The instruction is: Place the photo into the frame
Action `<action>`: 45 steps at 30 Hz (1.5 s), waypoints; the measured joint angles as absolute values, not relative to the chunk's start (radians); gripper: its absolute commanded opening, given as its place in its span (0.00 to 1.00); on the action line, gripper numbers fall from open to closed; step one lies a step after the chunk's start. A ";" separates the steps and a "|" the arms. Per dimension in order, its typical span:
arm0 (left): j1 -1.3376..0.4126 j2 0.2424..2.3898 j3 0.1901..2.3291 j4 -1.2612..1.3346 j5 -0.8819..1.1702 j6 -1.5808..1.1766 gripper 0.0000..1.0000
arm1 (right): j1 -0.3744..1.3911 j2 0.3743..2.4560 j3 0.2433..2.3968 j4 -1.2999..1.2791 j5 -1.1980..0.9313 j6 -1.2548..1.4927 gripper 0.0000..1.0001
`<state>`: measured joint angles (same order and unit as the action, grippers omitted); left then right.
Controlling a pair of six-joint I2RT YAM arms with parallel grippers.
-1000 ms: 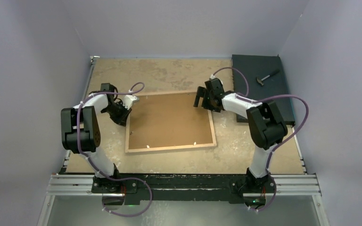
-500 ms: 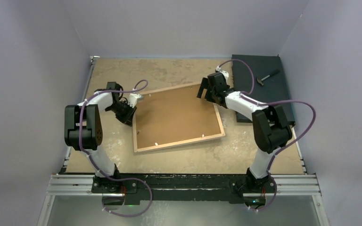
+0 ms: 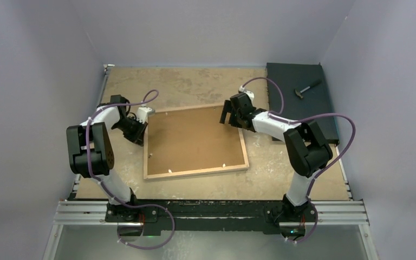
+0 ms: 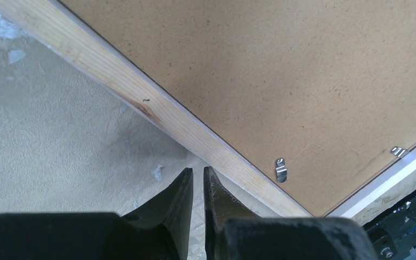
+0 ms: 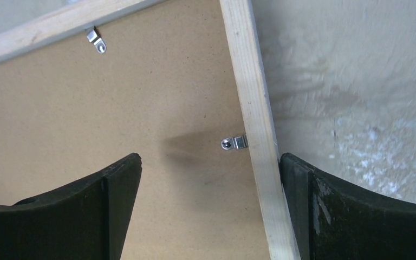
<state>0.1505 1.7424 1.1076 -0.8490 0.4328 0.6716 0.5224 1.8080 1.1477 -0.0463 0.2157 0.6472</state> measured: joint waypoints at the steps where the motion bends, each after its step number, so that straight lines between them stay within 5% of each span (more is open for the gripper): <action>1: 0.150 1.742 1.107 -0.847 0.435 0.672 0.12 | 0.521 1.808 1.129 -0.047 0.206 0.654 0.99; 25: 0.130 1.758 1.082 -0.811 0.546 0.673 0.12 | 0.495 1.779 1.121 -0.102 0.280 0.609 0.99; 31: 0.131 1.757 1.081 -0.827 0.556 0.674 0.19 | 0.518 1.684 1.090 -0.113 0.279 0.606 0.99; 36: 0.147 1.755 1.091 -0.865 0.603 0.674 0.24 | 0.733 1.625 1.120 -0.039 0.243 0.651 0.98; 45: 0.178 1.755 1.135 -0.935 0.678 0.677 0.23 | 1.045 1.832 1.155 0.213 0.038 0.742 0.91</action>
